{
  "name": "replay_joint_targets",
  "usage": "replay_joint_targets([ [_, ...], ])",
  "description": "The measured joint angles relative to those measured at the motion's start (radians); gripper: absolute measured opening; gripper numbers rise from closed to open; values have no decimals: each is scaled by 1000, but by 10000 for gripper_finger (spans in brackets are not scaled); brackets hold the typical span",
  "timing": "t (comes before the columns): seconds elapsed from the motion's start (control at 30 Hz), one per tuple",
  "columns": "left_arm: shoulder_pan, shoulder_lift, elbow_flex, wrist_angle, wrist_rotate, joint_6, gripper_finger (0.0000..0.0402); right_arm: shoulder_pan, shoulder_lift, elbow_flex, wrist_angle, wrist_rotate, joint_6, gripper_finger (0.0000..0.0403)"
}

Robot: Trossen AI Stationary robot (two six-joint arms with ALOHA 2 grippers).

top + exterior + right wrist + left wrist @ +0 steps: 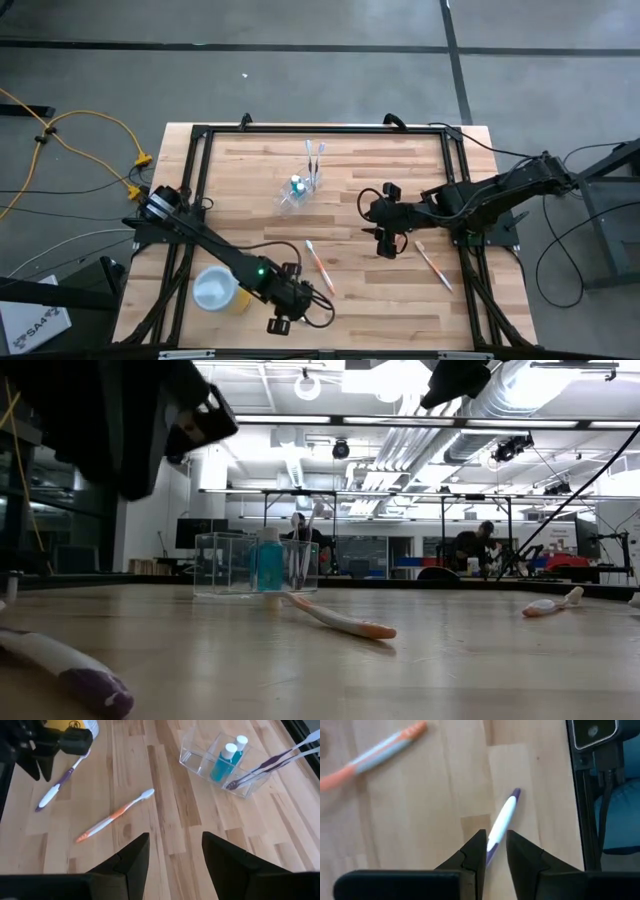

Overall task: Pick & Place toothbrushing station
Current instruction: Put the violet toothbrush into the transparent organizer

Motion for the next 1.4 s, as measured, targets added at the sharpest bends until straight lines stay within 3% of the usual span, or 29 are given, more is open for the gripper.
replay_joint_targets([
  [0.7, -44, 18, 0, 29, 6, 45, 68, 0, 0, 0, 22, 0, 3, 174],
  [0.87, -50, 18, 0, 73, 61, 61, 68, 0, 0, 0, 22, 0, 5, 174],
  [1.1, -55, 18, 0, 78, 60, 83, 70, 0, 0, 0, 21, -29, 23, 174],
  [1.4, -77, 25, 0, 4, -3, 85, 116, 0, 1, 0, 22, -33, 30, 174],
])
